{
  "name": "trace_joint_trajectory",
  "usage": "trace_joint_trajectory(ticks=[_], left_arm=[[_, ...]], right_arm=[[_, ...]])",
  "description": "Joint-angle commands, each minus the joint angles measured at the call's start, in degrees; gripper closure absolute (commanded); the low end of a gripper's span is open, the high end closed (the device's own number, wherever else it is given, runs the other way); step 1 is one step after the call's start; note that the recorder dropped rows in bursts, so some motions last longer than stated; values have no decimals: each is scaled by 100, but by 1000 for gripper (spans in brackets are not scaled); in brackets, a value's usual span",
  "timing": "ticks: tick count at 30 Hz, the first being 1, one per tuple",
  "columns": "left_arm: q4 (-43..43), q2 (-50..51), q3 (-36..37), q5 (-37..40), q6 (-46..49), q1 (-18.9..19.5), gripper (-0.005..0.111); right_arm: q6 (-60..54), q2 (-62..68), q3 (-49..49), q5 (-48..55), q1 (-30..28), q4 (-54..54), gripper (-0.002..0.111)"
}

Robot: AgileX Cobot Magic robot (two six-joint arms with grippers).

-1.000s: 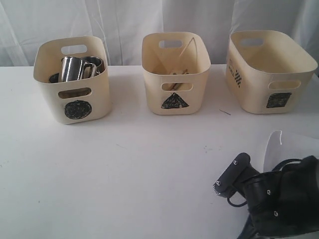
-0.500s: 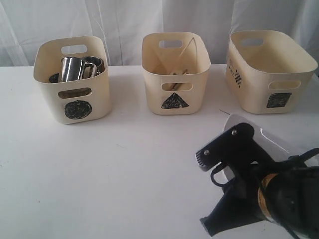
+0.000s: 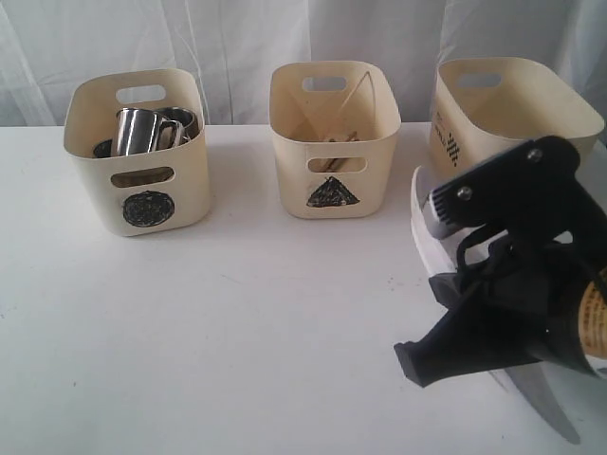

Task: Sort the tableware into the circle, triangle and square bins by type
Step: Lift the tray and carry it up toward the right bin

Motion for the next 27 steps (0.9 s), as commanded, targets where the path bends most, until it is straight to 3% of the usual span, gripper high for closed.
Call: trace_joint_trajectory(ticks=[1,23,27], left_arm=[[-16,-24,26,16,-28,16,107],[-16,-24,26,16,-28,16,107],[-16,-24,26,16,-28,16,107]], right_arm=[[-488,-196,-310,-81,124,232,108],[-1449,-421,-1184,0,169,191,108],[-2349,-577,-1659,2,169,146,108]])
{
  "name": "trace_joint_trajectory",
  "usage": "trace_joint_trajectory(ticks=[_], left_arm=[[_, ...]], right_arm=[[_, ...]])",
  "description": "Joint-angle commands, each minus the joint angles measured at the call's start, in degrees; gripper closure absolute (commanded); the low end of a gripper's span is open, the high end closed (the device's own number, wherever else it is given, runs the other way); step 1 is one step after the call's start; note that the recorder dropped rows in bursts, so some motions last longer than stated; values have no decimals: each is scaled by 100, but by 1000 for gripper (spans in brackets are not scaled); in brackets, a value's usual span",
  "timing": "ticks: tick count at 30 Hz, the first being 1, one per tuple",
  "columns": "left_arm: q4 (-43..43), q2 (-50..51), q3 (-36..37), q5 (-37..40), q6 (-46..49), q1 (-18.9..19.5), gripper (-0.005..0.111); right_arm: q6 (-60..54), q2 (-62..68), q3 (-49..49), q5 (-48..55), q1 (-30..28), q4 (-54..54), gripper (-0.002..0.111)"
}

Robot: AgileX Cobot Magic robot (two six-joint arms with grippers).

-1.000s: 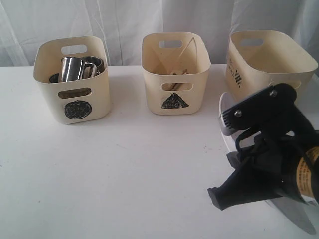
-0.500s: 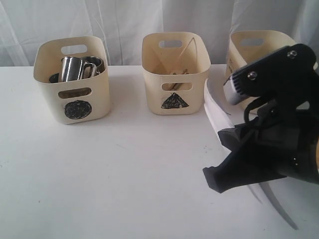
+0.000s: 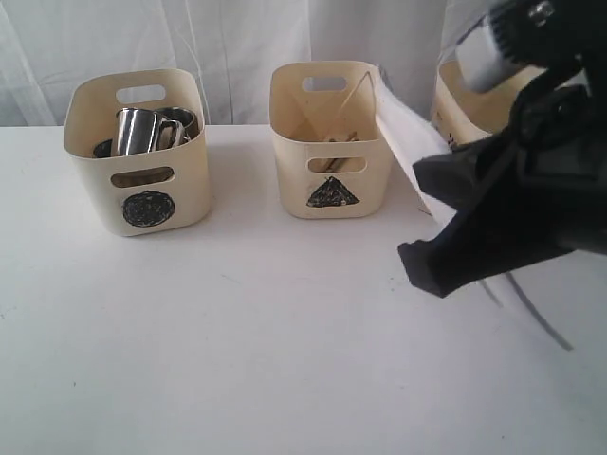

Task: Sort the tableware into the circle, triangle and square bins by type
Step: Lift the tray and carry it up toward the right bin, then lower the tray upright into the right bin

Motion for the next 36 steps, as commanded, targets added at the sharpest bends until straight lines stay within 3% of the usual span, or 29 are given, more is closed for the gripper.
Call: trace_joint_trajectory(ticks=[1,7,12,19,36], left_arm=[[-16,-24,26,16,-28,16,107],[-16,-24,26,16,-28,16,107],[-16,-24,26,16,-28,16,107],[-16,-24,26,16,-28,16,107],[-16,-24,26,16,-28,16,107]], right_arm=[[-954,-137,-452,-142,-3,-232,108],[-1717,-94,-835,278,-58,-1047,108],[-2696,302,-1299,214,-722,-1137,108],[-3755,1031,-1459,-929,-2016,-210,108],[-3927,2399,-1468,-3877,-4325,894,108]])
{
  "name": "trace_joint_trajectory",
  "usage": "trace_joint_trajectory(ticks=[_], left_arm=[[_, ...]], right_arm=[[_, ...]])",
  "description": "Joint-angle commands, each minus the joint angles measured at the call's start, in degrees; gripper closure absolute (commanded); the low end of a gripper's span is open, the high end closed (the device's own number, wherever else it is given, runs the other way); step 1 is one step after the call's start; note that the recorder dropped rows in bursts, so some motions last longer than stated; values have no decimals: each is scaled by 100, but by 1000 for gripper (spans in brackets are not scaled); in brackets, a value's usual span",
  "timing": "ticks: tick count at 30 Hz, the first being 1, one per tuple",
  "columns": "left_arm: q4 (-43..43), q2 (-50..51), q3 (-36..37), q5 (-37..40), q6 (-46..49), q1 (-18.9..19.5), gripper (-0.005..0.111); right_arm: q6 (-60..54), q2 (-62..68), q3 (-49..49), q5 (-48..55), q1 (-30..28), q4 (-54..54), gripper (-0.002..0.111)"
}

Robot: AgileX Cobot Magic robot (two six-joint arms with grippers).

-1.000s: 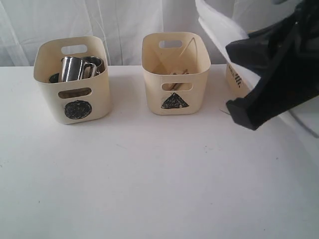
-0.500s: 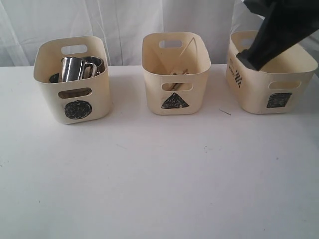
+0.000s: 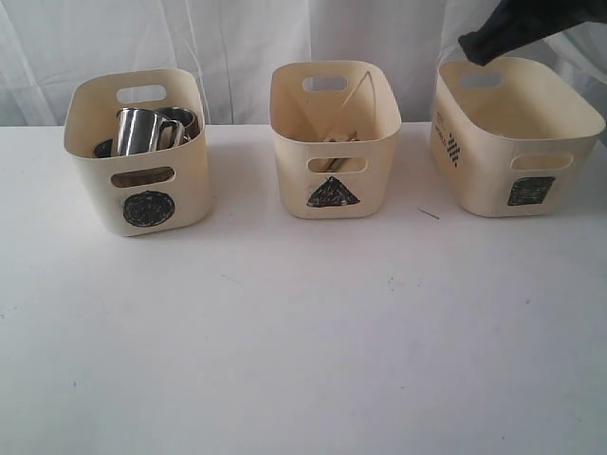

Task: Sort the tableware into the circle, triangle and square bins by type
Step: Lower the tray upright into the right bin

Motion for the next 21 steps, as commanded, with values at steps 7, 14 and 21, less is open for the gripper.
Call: trace_joint_trajectory(ticks=[7,14,21], left_arm=[[-16,-24,26,16,-28,16,107],[-16,-24,26,16,-28,16,107],[-16,-24,26,16,-28,16,107]], right_arm=[[-169,756,-74,-1459,-446,574,108],[-562,1219,-111,-1798,-509,789,108],[-575,1758,-453,-2043,-755,789,108]])
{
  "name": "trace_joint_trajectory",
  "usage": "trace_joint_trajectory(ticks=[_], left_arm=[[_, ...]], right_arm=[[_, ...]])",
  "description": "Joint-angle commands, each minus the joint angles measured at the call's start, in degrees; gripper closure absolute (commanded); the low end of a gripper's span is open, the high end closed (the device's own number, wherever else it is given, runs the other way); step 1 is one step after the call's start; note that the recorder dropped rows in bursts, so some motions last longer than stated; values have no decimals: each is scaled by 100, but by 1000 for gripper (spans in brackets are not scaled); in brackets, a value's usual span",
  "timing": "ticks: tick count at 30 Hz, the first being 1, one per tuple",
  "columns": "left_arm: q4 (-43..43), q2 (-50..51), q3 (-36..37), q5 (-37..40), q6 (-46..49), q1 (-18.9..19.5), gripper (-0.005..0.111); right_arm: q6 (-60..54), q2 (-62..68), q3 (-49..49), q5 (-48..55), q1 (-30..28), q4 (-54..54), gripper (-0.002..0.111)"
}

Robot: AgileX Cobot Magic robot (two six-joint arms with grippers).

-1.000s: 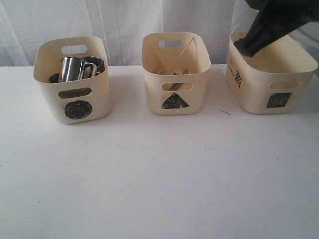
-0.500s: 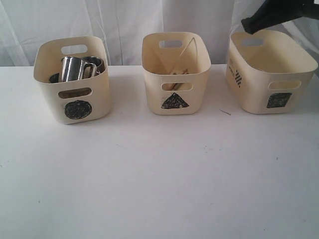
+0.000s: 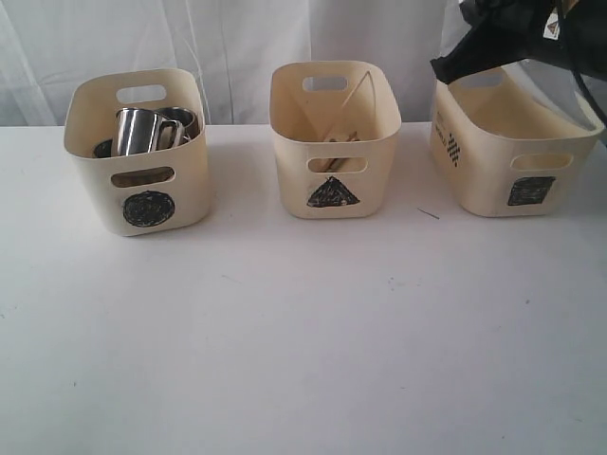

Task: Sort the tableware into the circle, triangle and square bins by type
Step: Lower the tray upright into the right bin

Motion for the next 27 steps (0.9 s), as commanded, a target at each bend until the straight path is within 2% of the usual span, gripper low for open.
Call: trace_joint_trajectory(ticks=[1,10,17,27], left_arm=[[-16,-24,26,16,-28,16,107],[-16,-24,26,16,-28,16,107],[-16,-24,26,16,-28,16,107],[-16,-24,26,16,-28,16,107]], right_arm=[[-176,245,-262,-518,-214,-60,108],[-158,873,-662,-809,-271,-120,108],[560,1228,-933,-932,-271,-710,108],[618,1607,-1042,-1089,-271,-768,108]])
